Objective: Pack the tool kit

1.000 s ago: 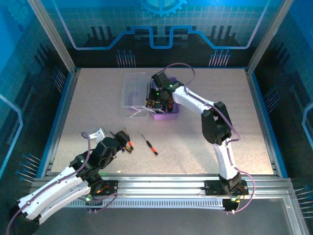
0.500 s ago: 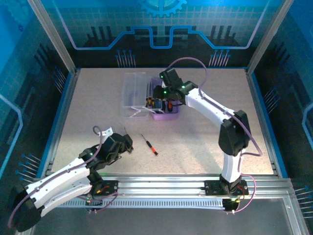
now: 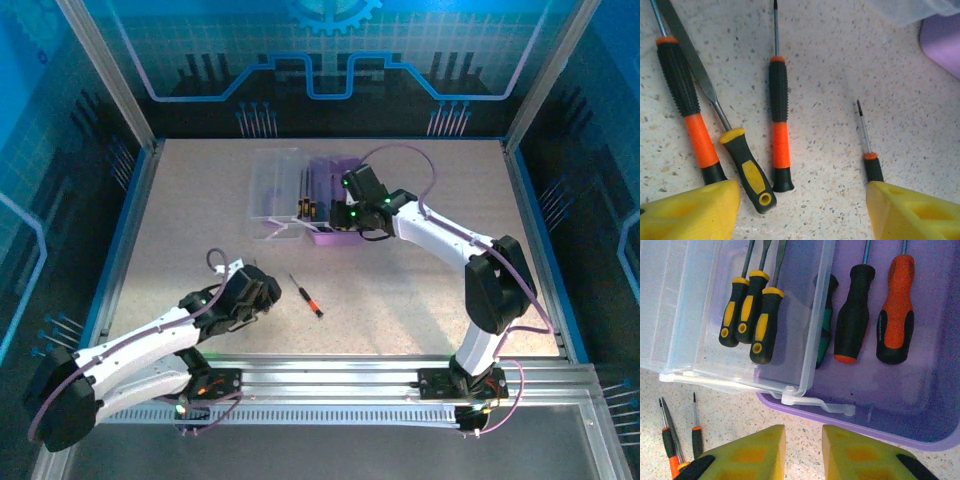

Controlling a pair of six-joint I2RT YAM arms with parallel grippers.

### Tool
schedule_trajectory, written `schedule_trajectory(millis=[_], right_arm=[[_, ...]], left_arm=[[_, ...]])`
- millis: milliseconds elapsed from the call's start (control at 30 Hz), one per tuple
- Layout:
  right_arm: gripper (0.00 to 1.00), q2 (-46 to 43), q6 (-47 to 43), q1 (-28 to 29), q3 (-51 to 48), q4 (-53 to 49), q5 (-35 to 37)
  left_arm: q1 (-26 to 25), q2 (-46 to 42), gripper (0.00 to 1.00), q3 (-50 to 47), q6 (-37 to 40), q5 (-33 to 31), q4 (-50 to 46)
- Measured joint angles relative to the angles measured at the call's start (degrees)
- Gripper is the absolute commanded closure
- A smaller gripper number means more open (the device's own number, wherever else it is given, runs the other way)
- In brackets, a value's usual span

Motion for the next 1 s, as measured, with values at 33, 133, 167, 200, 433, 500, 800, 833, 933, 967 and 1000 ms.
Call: schedule_trajectory(millis=[33, 133, 167, 200, 433, 500, 800, 833, 933, 967, 1000], right_arm=[[0.74, -0.09, 0.00, 0.00, -0.20, 0.04, -0.11], [0.73, -1.36, -0.04, 0.00, -1.51, 0.59, -0.17], [0.73, -2.01, -0.15, 0.00, -2.21, 0.83, -0.20], [0.74, -2.67, -0.17, 0.00, -2.89, 1.01, -0.24], [0.73, -6.16, -0.20, 0.00, -7.08, 2.34, -1.03], [0.73, -6.64, -0.28, 0.00, -8.13, 2.64, -1.36], [0.73, -8.09, -0.85, -0.59, -11.41, 3.28, -1.70], [0.74, -8.17, -0.85, -0.70, -11.69, 3.41, -1.70], [0.74, -8.17, -0.87, -0.81, -12.37, 3.50, -1.75], [0.74, -8.17, -0.87, -0.83, -12.59, 3.56, -1.84], [0.74, -8.17, -0.85, -0.94, -12.79, 3.58, -1.95]], left_arm=[[0.66, -0.28, 0.32, 0.61, 0.24, -0.09, -0.83], [4.79, -1.53, 0.39, 1.68, 1.25, 0.11, -3.15], [6.40, -1.62, 0.43, 1.84, 1.60, 0.28, -3.93], [7.89, -1.49, 0.48, 1.97, 2.01, 0.61, -4.81], [11.15, 3.52, 0.57, 2.21, 3.93, 1.77, -6.54], [11.30, 6.01, 0.58, 2.43, 4.50, 1.77, -6.64], [11.32, 8.83, 0.63, 4.33, 5.11, 3.15, -6.54], [11.32, 8.85, 0.63, 5.03, 5.14, 3.67, -6.47], [10.58, 8.85, 0.63, 7.41, 4.92, 5.22, -6.25], [9.90, 8.87, 0.63, 8.04, 4.70, 5.53, -6.14], [8.98, 8.94, 0.63, 8.55, 4.44, 5.73, -6.08]])
